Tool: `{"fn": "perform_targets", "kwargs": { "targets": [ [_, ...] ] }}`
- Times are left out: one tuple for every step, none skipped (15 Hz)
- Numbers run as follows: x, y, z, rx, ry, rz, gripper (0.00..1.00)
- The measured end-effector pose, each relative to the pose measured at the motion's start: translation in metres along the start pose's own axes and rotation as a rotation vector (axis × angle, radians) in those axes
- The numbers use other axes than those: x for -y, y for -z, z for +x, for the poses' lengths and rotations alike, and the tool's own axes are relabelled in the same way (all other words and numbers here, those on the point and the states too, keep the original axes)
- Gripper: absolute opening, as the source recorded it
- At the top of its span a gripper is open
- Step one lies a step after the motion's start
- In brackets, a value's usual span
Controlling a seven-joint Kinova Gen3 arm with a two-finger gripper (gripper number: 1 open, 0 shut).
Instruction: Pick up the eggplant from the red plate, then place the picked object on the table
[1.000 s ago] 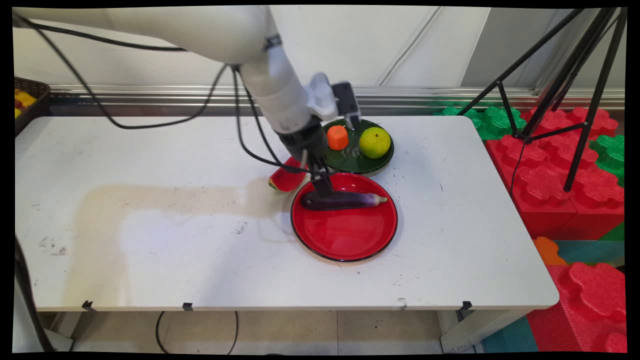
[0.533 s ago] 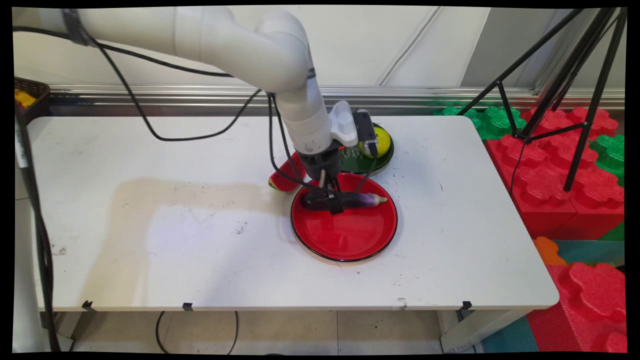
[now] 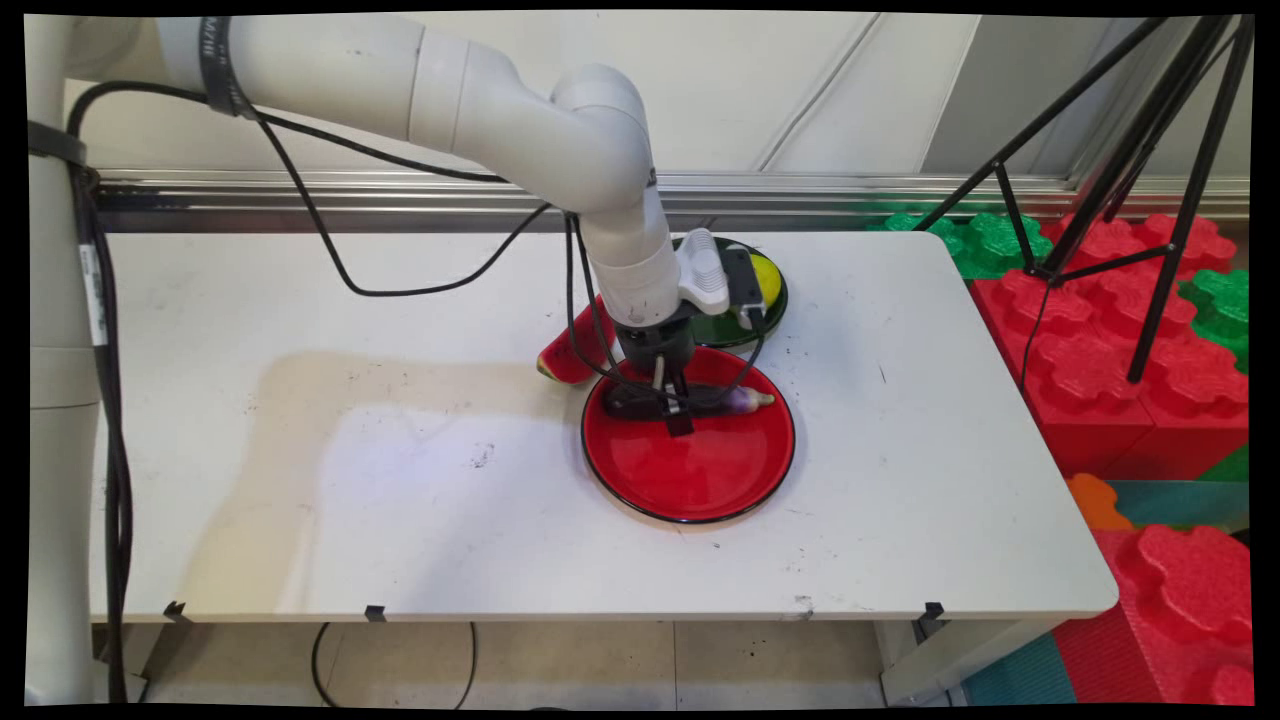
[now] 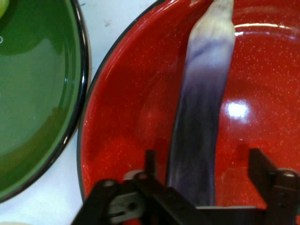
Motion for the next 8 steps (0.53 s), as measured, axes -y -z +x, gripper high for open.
{"fn": "perform_targets", "kwargs": {
  "targets": [
    [0.0002,-0.0015,0.0007,0.000,0.000,-0.001,0.00],
    [0.0005,-0.0032,0.0015,0.000,0.001,-0.001,0.00],
    [0.0008,-0.0043,0.0025,-0.002,0.001,-0.001,0.00],
    [0.0011,-0.0041,0.0028,-0.002,-0.001,0.000,0.00],
    [0.0011,-0.0032,0.0032,-0.001,-0.007,0.002,0.00],
    [0.0012,-0.0019,0.0031,0.001,-0.011,0.004,0.00],
    [0.0014,0.0009,0.0027,0.002,-0.018,0.007,0.00],
    [0.0014,0.0033,0.0024,0.003,-0.022,0.009,0.00]
  ]
}}
